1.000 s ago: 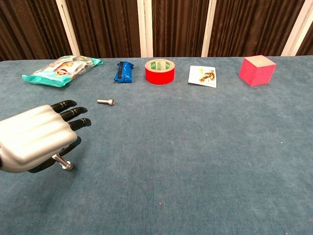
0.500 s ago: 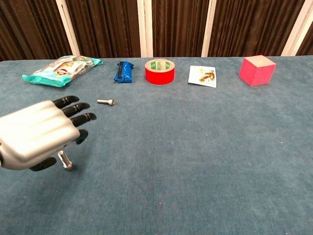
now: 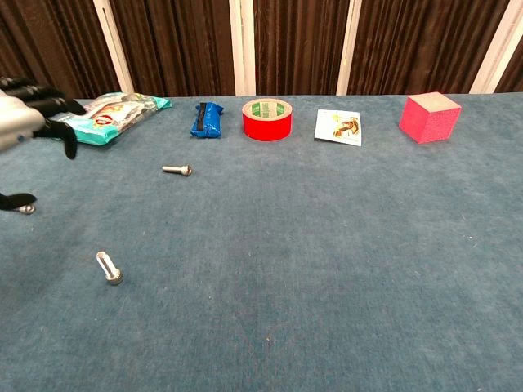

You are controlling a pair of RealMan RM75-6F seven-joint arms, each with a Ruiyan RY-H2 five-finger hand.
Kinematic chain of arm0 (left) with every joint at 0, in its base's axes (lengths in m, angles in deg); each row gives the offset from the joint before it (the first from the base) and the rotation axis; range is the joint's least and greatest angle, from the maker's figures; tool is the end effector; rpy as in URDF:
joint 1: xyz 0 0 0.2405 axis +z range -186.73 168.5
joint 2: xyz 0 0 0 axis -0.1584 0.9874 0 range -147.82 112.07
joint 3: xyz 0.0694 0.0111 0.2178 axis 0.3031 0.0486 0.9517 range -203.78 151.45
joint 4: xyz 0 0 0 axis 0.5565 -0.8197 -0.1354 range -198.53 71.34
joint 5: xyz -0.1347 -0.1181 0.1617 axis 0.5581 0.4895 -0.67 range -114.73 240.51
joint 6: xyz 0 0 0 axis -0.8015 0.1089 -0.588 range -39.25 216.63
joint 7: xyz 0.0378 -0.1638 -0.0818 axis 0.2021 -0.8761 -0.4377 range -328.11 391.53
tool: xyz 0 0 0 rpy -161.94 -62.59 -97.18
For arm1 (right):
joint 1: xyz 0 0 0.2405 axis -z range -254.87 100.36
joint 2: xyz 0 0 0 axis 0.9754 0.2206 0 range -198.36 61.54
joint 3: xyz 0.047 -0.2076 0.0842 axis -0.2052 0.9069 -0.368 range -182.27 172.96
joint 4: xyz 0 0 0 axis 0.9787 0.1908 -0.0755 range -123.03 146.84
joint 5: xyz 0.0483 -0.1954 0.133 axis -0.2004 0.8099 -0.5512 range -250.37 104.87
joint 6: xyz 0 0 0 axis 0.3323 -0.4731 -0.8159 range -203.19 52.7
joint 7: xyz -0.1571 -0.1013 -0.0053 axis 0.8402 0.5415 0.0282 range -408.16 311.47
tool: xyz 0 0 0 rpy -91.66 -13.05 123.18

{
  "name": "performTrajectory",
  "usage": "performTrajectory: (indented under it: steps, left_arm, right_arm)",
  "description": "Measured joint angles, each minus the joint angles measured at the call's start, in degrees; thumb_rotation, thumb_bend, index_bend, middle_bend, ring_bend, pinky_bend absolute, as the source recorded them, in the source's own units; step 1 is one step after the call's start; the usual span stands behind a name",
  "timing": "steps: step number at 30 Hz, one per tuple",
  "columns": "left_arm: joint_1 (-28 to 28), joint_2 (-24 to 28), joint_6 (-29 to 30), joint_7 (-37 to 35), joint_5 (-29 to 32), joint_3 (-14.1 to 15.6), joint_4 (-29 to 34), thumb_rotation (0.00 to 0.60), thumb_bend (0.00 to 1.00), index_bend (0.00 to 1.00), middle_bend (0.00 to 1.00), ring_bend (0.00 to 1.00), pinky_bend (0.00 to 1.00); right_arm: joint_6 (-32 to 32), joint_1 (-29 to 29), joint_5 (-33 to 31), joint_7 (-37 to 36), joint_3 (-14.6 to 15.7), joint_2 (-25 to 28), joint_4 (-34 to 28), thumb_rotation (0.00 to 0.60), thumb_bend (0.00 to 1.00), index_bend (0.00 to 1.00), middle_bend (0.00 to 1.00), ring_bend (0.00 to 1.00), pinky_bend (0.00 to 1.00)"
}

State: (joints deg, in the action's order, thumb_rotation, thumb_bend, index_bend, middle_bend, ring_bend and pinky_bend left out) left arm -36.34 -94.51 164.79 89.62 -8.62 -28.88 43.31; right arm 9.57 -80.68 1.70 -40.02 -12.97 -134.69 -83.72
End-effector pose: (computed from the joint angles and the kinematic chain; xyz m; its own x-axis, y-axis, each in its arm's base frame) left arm -0.1467 0.2843 0.0125 0.8151 -0.0197 0.5790 0.5517 -0.2783 -0.7862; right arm -0.3123 -0.2345 0.1290 0.4170 0.0448 0.9078 -0.8933 0.2043 0.4003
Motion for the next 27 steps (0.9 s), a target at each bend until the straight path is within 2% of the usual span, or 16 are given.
performTrajectory:
  steps: [7, 13, 18, 27]
  left_arm:
    - [-1.8, 4.2, -9.2, -15.8, 8.3, -5.0, -9.2, 0.600, 0.33, 0.33, 0.04, 0.00, 0.00]
    - [-4.2, 5.3, -17.9, -24.1, 13.9, -7.1, -17.4, 0.600, 0.31, 0.33, 0.04, 0.00, 0.00]
    - [-5.6, 4.9, -22.0, -28.3, 14.8, -7.1, -23.6, 0.600, 0.31, 0.36, 0.04, 0.00, 0.00]
    - [-6.3, 2.4, -24.0, -34.1, 9.2, -4.4, -30.5, 0.600, 0.31, 0.39, 0.04, 0.00, 0.00]
  right_arm:
    - [-0.1, -0.3, -0.3, 2.8, 0.3, -1.2, 0.3, 0.600, 0.13, 0.22, 0.10, 0.05, 0.00]
    - [-0.6, -0.6, -1.2, 4.5, 0.2, -2.2, 0.8, 0.600, 0.12, 0.22, 0.10, 0.05, 0.00]
    - [-0.7, -0.7, -1.8, 5.2, 0.2, -2.7, 1.0, 0.600, 0.12, 0.22, 0.10, 0.05, 0.00]
    - [-0.4, -0.7, -2.5, 5.5, -0.2, -3.1, 1.0, 0.600, 0.12, 0.22, 0.10, 0.05, 0.00]
